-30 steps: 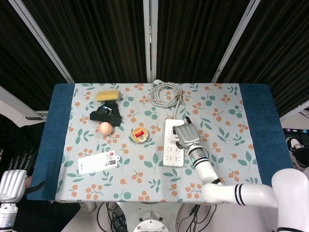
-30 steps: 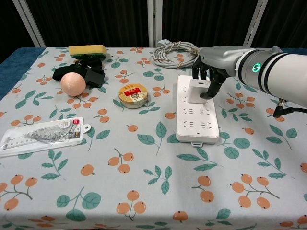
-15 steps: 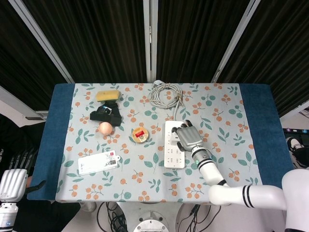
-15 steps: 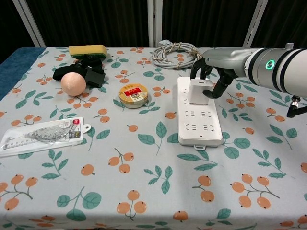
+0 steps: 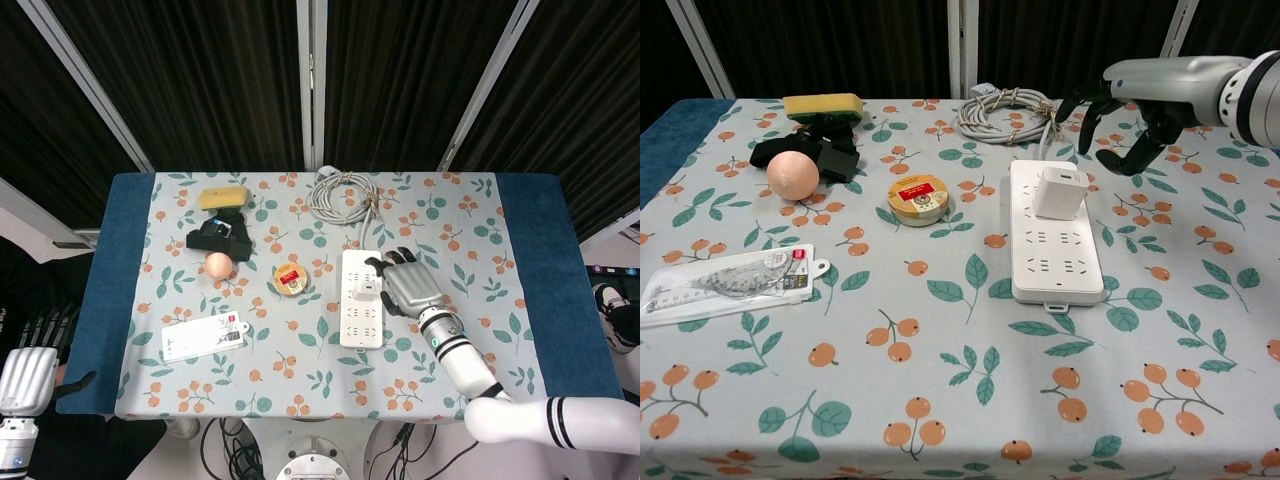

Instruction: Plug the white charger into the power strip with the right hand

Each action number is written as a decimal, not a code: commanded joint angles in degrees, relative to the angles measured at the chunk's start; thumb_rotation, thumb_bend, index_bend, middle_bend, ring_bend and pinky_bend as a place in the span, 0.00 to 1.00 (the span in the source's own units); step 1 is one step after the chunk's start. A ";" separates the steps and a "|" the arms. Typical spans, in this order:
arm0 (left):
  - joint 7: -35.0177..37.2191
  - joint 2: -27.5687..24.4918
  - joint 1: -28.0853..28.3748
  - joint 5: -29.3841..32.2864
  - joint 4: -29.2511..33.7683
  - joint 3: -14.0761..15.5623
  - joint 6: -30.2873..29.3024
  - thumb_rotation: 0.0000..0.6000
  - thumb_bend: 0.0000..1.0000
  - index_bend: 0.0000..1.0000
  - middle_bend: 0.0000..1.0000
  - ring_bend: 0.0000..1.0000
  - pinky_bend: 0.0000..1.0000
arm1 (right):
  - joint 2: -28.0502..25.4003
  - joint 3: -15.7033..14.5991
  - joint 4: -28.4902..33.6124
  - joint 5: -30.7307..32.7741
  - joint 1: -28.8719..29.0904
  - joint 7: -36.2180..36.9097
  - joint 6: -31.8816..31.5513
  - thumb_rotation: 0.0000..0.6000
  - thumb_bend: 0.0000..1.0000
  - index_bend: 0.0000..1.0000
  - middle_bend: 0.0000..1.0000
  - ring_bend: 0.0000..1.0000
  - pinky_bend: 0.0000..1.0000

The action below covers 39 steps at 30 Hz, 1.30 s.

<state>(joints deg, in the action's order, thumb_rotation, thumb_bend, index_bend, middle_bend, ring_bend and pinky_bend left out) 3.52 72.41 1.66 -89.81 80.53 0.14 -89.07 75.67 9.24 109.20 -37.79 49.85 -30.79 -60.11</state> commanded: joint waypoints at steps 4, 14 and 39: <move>-0.44 -0.34 -0.18 -0.27 0.69 0.11 -0.41 1.00 0.09 0.02 0.01 0.00 0.00 | 5.69 6.33 -6.76 -14.94 -9.08 35.56 3.58 1.00 0.44 0.68 0.62 0.52 0.47; -0.32 -0.77 -0.36 -0.06 1.22 0.19 -0.33 1.00 0.09 0.02 0.01 0.00 0.00 | 15.34 12.23 -22.32 -26.88 -13.31 77.53 15.17 1.00 0.69 1.00 0.97 1.00 0.99; 1.19 -0.19 -0.31 0.13 -0.17 0.09 -0.15 1.00 0.09 0.02 0.01 0.00 0.00 | 23.82 8.40 -35.35 -42.49 -10.42 102.40 12.65 1.00 0.82 1.00 1.00 1.00 1.00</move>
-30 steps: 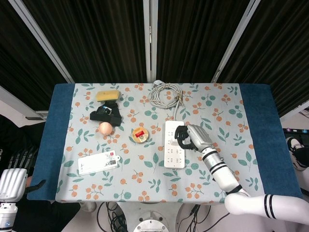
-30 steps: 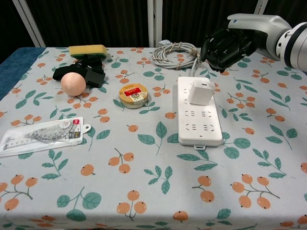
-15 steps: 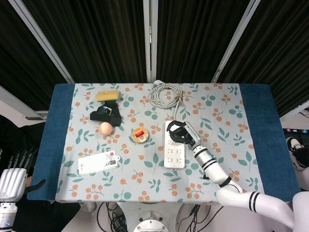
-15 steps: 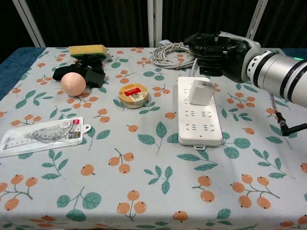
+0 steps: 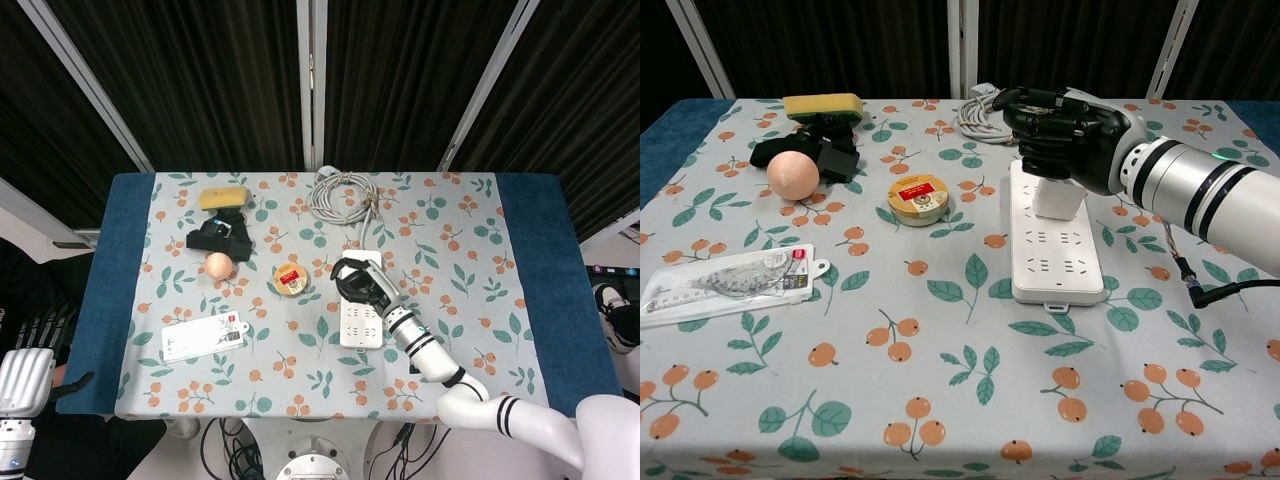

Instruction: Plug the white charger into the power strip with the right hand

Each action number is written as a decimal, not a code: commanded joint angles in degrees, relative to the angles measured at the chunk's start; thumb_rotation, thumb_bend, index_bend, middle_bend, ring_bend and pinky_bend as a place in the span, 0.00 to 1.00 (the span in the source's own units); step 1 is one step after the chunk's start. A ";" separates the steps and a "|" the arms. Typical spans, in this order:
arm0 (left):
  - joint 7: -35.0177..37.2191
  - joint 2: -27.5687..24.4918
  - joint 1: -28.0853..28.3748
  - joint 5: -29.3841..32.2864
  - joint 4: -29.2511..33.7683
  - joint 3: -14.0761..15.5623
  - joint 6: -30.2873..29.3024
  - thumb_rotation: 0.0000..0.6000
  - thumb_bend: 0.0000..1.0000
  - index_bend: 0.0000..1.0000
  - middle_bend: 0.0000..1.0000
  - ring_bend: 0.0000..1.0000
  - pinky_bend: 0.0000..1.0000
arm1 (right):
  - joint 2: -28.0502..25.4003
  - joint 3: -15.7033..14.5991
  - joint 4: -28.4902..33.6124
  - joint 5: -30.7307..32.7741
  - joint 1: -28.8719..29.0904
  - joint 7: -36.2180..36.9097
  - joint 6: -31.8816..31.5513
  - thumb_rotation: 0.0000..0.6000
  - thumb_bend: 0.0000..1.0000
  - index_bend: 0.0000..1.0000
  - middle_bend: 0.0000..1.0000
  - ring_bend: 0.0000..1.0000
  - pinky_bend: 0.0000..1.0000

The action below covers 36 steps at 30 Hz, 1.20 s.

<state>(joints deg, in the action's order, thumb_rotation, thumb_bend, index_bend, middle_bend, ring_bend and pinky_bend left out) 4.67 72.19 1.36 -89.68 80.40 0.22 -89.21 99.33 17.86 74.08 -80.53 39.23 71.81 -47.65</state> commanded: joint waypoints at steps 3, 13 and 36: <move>0.31 0.15 -0.14 0.13 -0.23 0.06 -0.02 1.00 0.09 0.02 0.01 0.00 0.00 | 0.77 -0.52 -0.94 0.77 0.67 -0.31 0.57 1.00 0.82 1.00 1.00 1.00 1.00; 1.24 0.51 -0.28 0.34 -1.07 0.19 0.22 1.00 0.09 0.02 0.01 0.00 0.00 | 3.29 -1.50 -3.31 1.36 1.86 -0.95 0.76 1.00 0.83 1.00 1.00 1.00 1.00; 2.57 0.88 -0.46 0.11 -2.27 0.27 0.00 1.00 0.09 0.02 0.01 0.00 0.00 | -1.64 -1.78 2.54 -1.89 -0.30 -4.08 -7.81 1.00 0.84 1.00 1.00 1.00 1.00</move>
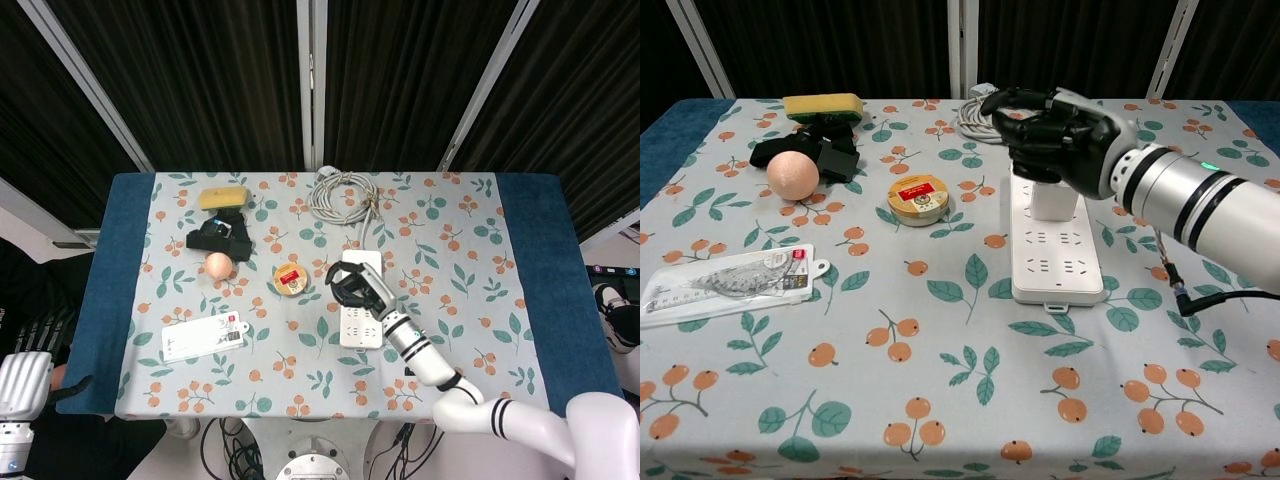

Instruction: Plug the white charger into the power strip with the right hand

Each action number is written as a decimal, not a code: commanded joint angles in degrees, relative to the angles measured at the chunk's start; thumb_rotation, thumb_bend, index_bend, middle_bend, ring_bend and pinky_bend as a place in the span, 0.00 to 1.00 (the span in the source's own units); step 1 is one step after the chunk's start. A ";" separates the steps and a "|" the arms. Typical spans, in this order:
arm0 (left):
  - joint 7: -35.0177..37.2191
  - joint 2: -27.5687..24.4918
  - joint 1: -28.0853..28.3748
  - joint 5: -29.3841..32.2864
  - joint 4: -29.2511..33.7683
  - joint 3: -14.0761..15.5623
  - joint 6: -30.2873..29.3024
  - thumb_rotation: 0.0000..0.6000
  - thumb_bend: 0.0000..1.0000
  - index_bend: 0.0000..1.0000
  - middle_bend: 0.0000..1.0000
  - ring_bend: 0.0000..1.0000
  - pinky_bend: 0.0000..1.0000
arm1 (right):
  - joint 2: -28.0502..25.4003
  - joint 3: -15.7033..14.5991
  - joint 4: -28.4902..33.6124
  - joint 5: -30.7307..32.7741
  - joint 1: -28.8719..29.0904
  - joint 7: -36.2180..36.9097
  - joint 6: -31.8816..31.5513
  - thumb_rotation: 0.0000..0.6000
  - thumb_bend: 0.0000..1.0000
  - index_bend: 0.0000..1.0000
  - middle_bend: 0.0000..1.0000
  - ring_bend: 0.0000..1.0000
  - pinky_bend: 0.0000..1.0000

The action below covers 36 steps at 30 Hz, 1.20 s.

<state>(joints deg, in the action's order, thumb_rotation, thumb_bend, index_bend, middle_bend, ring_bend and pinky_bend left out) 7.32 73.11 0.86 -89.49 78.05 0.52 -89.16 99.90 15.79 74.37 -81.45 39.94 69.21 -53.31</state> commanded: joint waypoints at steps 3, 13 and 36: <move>-0.39 -0.19 0.12 -0.20 0.40 -0.08 -0.12 1.00 0.09 0.02 0.01 0.00 0.00 | -5.65 -0.32 4.66 -2.65 -2.54 -5.94 -5.52 1.00 0.83 1.00 1.00 1.00 1.00; -1.94 -0.58 0.46 0.67 1.56 -0.60 0.59 1.00 0.09 0.02 0.01 0.00 0.00 | -23.86 -7.91 12.27 -7.12 -10.77 -47.84 -13.32 1.00 0.34 0.42 0.52 0.38 0.21; -7.00 -1.15 0.21 1.38 4.68 -1.47 -0.55 1.00 0.09 0.02 0.01 0.00 0.00 | -35.43 -18.14 24.54 -6.10 -33.17 -77.56 -35.17 1.00 0.22 0.00 0.01 0.00 0.00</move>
